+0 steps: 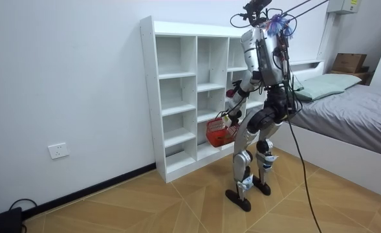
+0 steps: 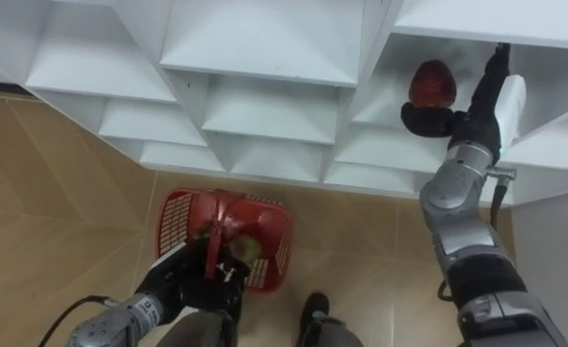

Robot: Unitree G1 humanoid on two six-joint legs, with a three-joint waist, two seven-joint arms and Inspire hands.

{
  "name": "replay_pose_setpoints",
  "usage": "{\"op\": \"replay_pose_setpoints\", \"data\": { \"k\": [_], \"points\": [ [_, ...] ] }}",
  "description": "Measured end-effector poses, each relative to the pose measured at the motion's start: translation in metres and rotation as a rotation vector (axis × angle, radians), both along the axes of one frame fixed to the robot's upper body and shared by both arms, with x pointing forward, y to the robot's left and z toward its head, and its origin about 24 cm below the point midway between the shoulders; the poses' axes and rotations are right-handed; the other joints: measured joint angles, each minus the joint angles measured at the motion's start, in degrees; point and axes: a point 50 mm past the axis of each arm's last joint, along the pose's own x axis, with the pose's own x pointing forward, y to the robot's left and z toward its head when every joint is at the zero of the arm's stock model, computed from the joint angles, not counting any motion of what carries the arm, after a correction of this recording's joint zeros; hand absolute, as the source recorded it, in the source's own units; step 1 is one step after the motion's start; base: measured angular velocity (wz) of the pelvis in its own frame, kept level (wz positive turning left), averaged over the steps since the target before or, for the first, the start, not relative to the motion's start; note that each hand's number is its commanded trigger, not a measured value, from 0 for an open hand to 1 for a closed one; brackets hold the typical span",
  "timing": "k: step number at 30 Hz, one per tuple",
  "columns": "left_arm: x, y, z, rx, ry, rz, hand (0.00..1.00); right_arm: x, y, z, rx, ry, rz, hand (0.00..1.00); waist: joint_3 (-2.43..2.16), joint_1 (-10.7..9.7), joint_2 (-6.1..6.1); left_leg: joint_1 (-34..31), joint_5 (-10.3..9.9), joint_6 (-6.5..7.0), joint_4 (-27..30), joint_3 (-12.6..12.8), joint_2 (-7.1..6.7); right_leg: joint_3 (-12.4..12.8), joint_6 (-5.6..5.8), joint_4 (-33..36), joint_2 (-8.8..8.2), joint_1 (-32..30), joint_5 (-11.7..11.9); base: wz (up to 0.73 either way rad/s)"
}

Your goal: Collect fruits from the closet

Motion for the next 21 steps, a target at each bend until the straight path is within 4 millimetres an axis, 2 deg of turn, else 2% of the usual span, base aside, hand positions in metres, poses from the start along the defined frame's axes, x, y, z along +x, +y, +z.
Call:
{"op": "replay_pose_setpoints", "data": {
  "k": [13, 21],
  "points": [
    [-0.0016, -0.0026, -0.0018, 0.006, 0.009, 0.012, 1.0, 0.0044, 0.0, -0.0032, 0.016, 0.058, 0.037, 0.0, 0.05, 0.0, 0.06, -1.48, 0.01, 0.03, -0.02, -0.1, -0.07, -1.34, -0.14, -0.08, -0.53, -1.01, 0.01, 0.0],
    [-0.0023, -0.007, -0.0027, 0.013, 0.012, 0.008, 1.0, 0.0086, 0.0011, 0.0015, 0.017, 0.057, 0.035, 0.0, 0.54, 0.14, 0.01, -1.46, 0.07, 0.05, 0.01, -0.22, -0.07, -1.54, -0.2, 0.0, -0.67, -1.04, -0.26, 0.02]
  ]
}}
